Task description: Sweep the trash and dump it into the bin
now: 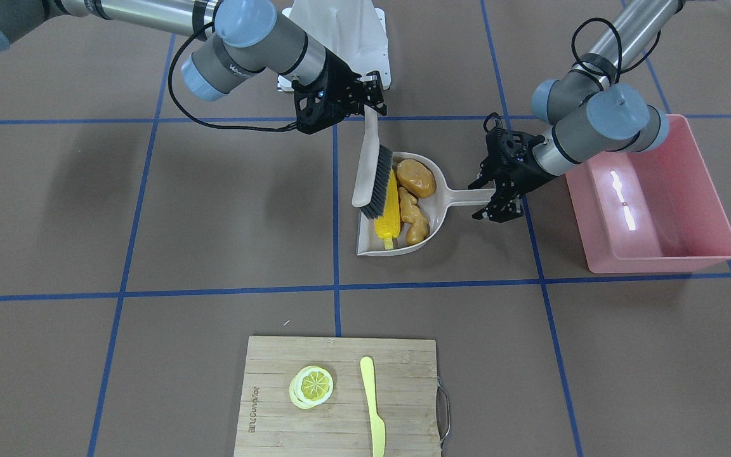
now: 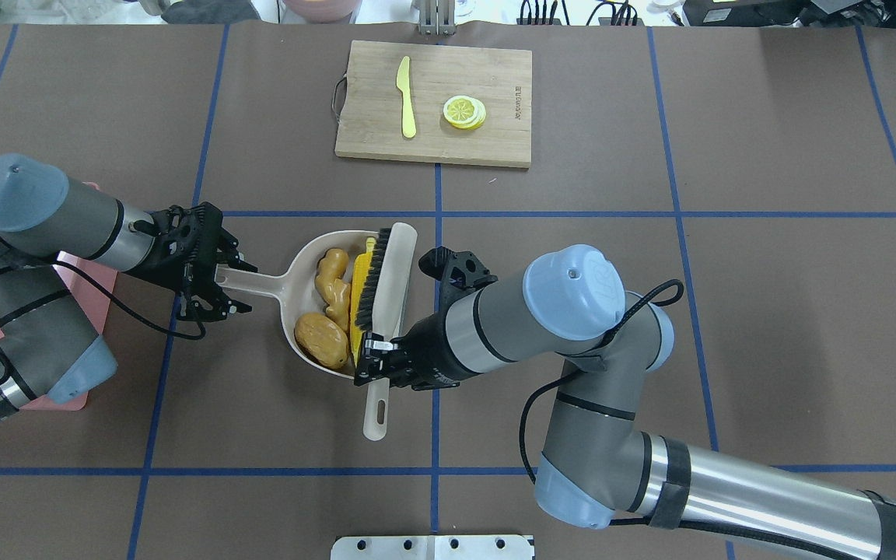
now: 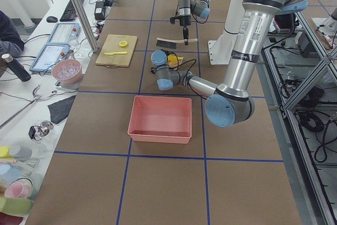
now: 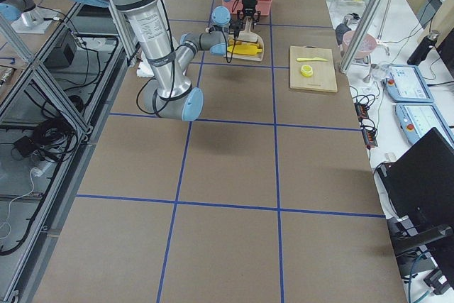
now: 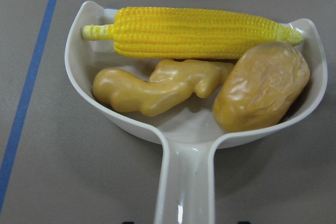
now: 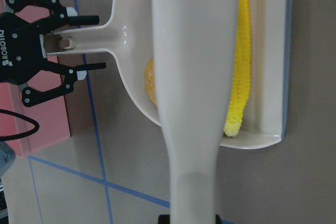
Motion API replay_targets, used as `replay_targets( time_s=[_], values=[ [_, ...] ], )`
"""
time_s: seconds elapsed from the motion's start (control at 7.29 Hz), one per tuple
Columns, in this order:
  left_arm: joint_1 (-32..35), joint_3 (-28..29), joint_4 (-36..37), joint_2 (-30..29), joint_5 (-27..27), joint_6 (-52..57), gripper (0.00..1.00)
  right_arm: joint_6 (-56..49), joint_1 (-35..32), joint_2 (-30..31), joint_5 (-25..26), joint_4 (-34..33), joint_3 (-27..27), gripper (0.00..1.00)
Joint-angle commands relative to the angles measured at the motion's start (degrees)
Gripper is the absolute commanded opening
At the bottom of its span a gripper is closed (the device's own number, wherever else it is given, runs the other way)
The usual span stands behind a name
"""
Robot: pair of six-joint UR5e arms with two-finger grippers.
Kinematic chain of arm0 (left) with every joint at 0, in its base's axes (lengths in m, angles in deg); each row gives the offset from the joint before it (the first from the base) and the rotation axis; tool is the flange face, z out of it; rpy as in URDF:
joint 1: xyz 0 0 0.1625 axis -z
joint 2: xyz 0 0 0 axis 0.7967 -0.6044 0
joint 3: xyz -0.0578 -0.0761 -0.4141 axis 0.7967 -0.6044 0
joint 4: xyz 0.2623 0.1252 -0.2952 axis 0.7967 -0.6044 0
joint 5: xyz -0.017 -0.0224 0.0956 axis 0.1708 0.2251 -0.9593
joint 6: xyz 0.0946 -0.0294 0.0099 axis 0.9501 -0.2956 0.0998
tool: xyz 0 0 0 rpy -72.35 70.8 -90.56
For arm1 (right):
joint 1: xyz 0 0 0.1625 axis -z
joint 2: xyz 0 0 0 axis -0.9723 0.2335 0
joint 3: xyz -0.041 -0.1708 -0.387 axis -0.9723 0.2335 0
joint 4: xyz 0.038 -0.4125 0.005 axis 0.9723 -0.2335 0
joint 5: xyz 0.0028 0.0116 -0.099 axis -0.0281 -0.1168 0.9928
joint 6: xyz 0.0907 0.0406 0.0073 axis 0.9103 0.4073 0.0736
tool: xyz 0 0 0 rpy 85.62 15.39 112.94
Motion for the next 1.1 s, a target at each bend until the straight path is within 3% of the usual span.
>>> replay_targets(
  time_s=[0.0, 0.14, 0.41, 0.96],
  values=[
    [0.0, -0.3, -0.1, 0.0, 0.2, 0.1, 0.03, -8.2, -2.0, 2.1, -3.2, -14.1, -4.2, 0.0],
    [0.0, -0.3, -0.1, 0.0, 0.2, 0.1, 0.0, -10.7, -0.2, 1.8, -2.5, -17.9, -3.5, 0.0],
    [0.0, -0.5, -0.3, 0.0, 0.2, 0.1, 0.0, -11.9, 2.9, 0.7, 0.3, -18.4, -0.7, 0.0],
    [0.1, -0.7, -1.1, 0.0, 0.3, -0.2, 0.0, -12.2, 2.3, 3.2, -0.3, -18.2, -4.0, 0.0]
  ],
)
